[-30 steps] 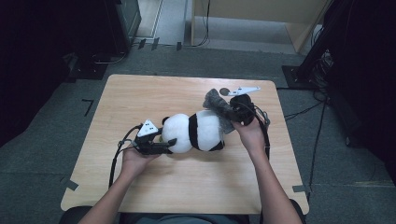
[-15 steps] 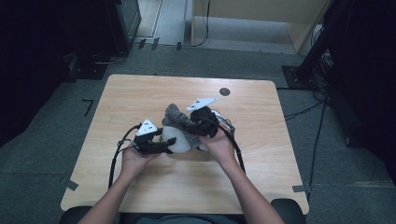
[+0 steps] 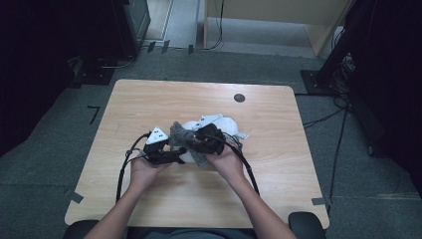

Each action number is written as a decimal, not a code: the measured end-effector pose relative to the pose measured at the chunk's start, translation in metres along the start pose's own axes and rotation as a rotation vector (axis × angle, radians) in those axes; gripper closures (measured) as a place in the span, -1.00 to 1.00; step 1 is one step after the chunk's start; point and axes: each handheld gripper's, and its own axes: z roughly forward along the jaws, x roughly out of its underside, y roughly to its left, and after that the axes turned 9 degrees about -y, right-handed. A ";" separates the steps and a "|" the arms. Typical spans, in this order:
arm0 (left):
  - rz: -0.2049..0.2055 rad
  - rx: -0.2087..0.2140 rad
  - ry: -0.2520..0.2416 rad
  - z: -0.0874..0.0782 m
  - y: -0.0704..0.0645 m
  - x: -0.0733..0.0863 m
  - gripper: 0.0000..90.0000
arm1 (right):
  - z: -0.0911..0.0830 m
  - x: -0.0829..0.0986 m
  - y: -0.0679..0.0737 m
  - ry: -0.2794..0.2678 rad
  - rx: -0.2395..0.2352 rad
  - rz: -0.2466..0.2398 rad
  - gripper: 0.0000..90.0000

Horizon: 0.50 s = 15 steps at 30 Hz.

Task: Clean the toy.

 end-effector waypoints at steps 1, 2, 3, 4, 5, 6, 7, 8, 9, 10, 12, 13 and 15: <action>-0.003 0.001 -0.001 0.000 0.000 0.000 -0.13 | -0.002 0.001 -0.001 0.004 0.009 -0.010 0.67; -0.003 0.002 0.000 0.000 0.001 0.000 -0.12 | -0.005 0.001 -0.002 0.007 0.016 -0.013 0.67; -0.002 0.001 0.000 0.000 0.001 0.000 -0.12 | -0.008 0.003 -0.004 0.009 0.021 -0.013 0.66; -0.002 0.001 0.000 0.000 0.001 0.000 -0.12 | -0.012 0.004 -0.005 0.008 0.030 -0.011 0.66; -0.001 0.000 0.001 0.000 0.001 0.000 -0.11 | -0.016 0.006 -0.007 0.006 0.037 -0.009 0.66; -0.002 -0.001 0.001 0.000 0.001 0.000 -0.11 | -0.020 0.008 -0.008 0.006 0.044 -0.003 0.66; -0.004 -0.002 0.001 0.000 0.001 -0.001 -0.11 | -0.024 0.010 -0.009 0.003 0.052 -0.005 0.66; -0.004 -0.002 0.001 0.000 0.001 -0.001 -0.11 | -0.029 0.013 -0.011 -0.003 0.061 -0.005 0.66; -0.006 -0.003 -0.001 0.001 0.000 -0.001 -0.11 | -0.035 0.015 -0.012 -0.008 0.069 -0.004 0.66; -0.008 -0.003 -0.002 0.001 0.000 -0.001 -0.11 | -0.038 0.017 -0.013 -0.010 0.075 -0.002 0.66; -0.008 -0.003 0.000 0.001 0.000 -0.001 -0.11 | -0.048 0.021 -0.016 -0.017 0.090 0.000 0.66; -0.009 -0.002 0.001 0.001 0.000 -0.001 -0.11 | -0.053 0.022 -0.017 -0.021 0.099 0.000 0.65; -0.009 0.000 0.000 0.001 0.001 -0.001 -0.11 | -0.062 0.026 -0.021 -0.029 0.113 0.003 0.65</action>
